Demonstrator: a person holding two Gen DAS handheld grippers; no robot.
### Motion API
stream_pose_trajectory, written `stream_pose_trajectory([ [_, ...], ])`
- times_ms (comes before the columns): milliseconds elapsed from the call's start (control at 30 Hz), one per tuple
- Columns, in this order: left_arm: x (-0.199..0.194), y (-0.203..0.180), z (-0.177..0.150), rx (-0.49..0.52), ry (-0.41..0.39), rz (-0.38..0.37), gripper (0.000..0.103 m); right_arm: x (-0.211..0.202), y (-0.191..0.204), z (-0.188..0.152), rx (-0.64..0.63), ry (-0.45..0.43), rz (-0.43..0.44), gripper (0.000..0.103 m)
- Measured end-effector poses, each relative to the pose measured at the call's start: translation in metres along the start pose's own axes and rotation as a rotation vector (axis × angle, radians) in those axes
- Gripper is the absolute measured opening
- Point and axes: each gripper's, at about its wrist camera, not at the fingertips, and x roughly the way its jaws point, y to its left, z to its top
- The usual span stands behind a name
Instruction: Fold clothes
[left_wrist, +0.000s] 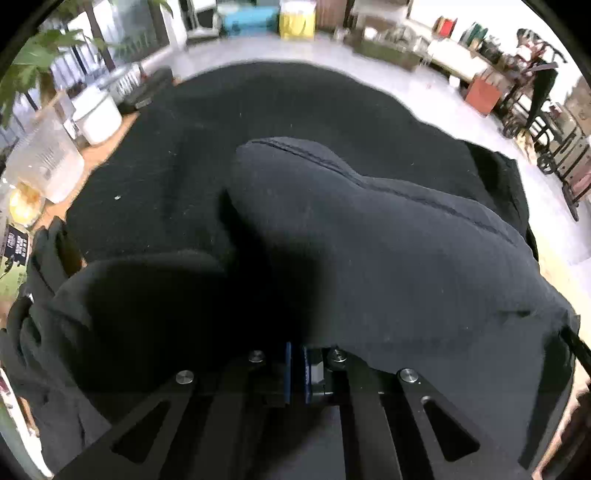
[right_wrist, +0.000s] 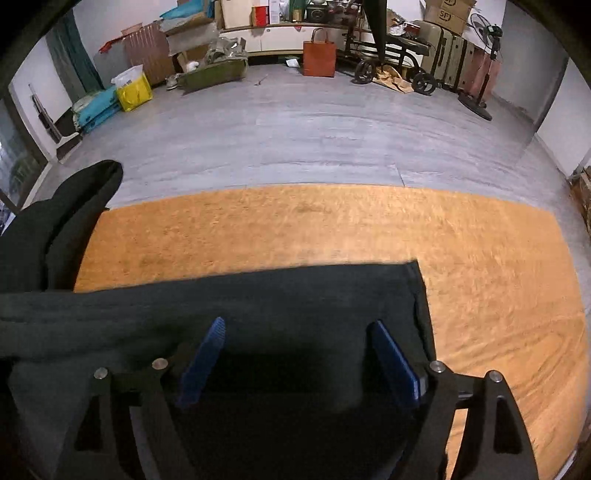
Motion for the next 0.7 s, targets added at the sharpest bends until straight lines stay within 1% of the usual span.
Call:
stream_pose_trajectory([
  [33, -0.001, 0.004, -0.008, 0.007, -0.02, -0.029, 0.007, -0.01, 0.002, -0.011, -0.008, 0.003, 0.058, 0.071],
  [67, -0.002, 0.007, -0.017, 0.013, -0.039, -0.059, 0.008, -0.029, 0.004, -0.031, -0.025, 0.004, 0.149, 0.071],
  [100, -0.005, 0.013, -0.032, 0.003, -0.016, -0.124, 0.01, -0.048, 0.007, -0.053, -0.045, 0.0, 0.214, 0.073],
  [133, -0.008, 0.019, -0.046, -0.007, 0.008, -0.189, 0.016, -0.068, 0.01, -0.079, -0.083, -0.002, 0.265, 0.081],
  [167, -0.011, 0.025, -0.061, -0.016, 0.032, -0.255, 0.023, -0.084, 0.012, -0.103, -0.13, 0.0, 0.289, 0.085],
  [200, -0.021, 0.028, -0.081, 0.001, 0.059, -0.312, 0.039, -0.098, 0.014, -0.127, -0.178, 0.003, 0.309, 0.085],
  [233, -0.027, 0.029, -0.096, 0.029, 0.082, -0.31, 0.049, -0.114, 0.016, -0.157, -0.24, -0.001, 0.314, 0.085],
  [267, -0.034, 0.031, -0.112, 0.056, 0.106, -0.308, 0.051, -0.129, 0.018, -0.187, -0.304, -0.005, 0.316, 0.085],
  [300, -0.039, 0.026, -0.126, 0.087, 0.13, -0.279, 0.051, -0.145, 0.02, -0.217, -0.368, -0.01, 0.319, 0.085],
  [367, -0.05, 0.017, -0.154, 0.148, 0.177, -0.22, 0.051, -0.161, 0.026, -0.257, -0.446, 0.006, 0.283, 0.085],
  [400, -0.049, 0.016, -0.16, 0.167, 0.186, -0.194, 0.051, -0.163, 0.029, -0.272, -0.467, 0.031, 0.265, 0.085],
  [433, -0.047, 0.016, -0.166, 0.183, 0.183, -0.156, 0.051, -0.164, 0.032, -0.286, -0.484, 0.058, 0.247, 0.085],
  [467, -0.047, 0.016, -0.17, 0.197, 0.175, -0.14, 0.051, -0.162, 0.035, -0.299, -0.49, 0.1, 0.233, 0.085],
  [533, -0.047, 0.02, -0.182, 0.211, 0.165, -0.113, 0.052, -0.159, 0.037, -0.313, -0.48, 0.14, 0.226, 0.085],
  [633, -0.052, 0.032, -0.208, 0.217, 0.157, -0.08, 0.054, -0.156, 0.035, -0.333, -0.43, 0.163, 0.212, 0.086],
  [700, -0.06, 0.045, -0.236, 0.225, 0.142, -0.056, 0.058, -0.16, 0.033, -0.346, -0.417, 0.152, 0.191, 0.086],
])
